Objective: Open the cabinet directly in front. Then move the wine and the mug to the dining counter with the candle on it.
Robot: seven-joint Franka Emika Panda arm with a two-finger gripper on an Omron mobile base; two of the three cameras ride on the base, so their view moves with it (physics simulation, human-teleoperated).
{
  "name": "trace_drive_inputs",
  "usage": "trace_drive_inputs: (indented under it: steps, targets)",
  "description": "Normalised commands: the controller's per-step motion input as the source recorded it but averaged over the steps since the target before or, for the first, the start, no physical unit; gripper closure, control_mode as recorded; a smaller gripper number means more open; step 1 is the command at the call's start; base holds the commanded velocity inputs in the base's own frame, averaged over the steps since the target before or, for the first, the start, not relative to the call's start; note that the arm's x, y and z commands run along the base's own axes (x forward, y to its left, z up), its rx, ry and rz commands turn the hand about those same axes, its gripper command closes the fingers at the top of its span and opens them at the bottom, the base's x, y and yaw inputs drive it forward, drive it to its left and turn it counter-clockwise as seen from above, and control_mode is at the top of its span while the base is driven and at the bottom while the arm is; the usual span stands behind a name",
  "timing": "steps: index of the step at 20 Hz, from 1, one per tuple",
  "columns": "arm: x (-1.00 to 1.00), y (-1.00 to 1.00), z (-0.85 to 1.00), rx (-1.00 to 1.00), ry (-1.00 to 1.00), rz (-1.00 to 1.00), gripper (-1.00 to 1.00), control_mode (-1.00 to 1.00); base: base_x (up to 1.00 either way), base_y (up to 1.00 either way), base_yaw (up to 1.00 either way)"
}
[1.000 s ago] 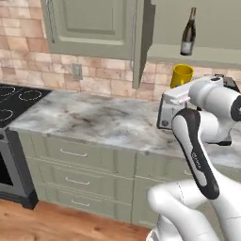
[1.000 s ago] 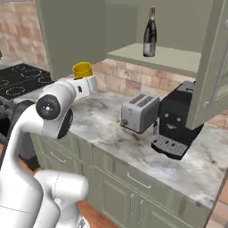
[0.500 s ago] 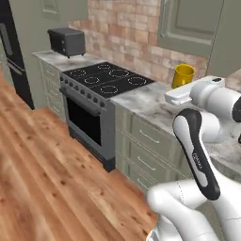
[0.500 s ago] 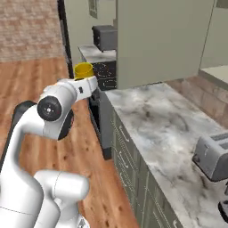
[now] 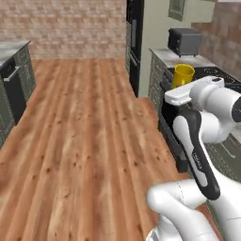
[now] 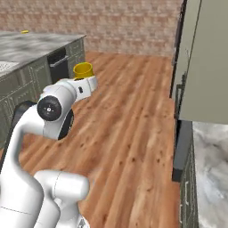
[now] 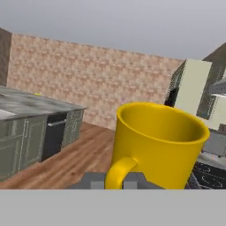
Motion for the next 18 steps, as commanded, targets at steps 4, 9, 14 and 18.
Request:
trace_drive_inputs:
  steps: [4,9,14,18]
  targets:
    - [0.00,0.00,0.00,0.00,0.00,0.00,1.00,1.00,-0.10,0.49,0.84]
    - [0.00,0.00,0.00,0.00,0.00,0.00,1.00,1.00,0.13,0.72,0.61]
    - [0.00,0.00,0.00,0.00,0.00,0.00,1.00,1.00,0.99,0.08,0.10]
    - [0.00,0.00,0.00,0.00,0.00,0.00,1.00,1.00,1.00,-0.35,0.00]
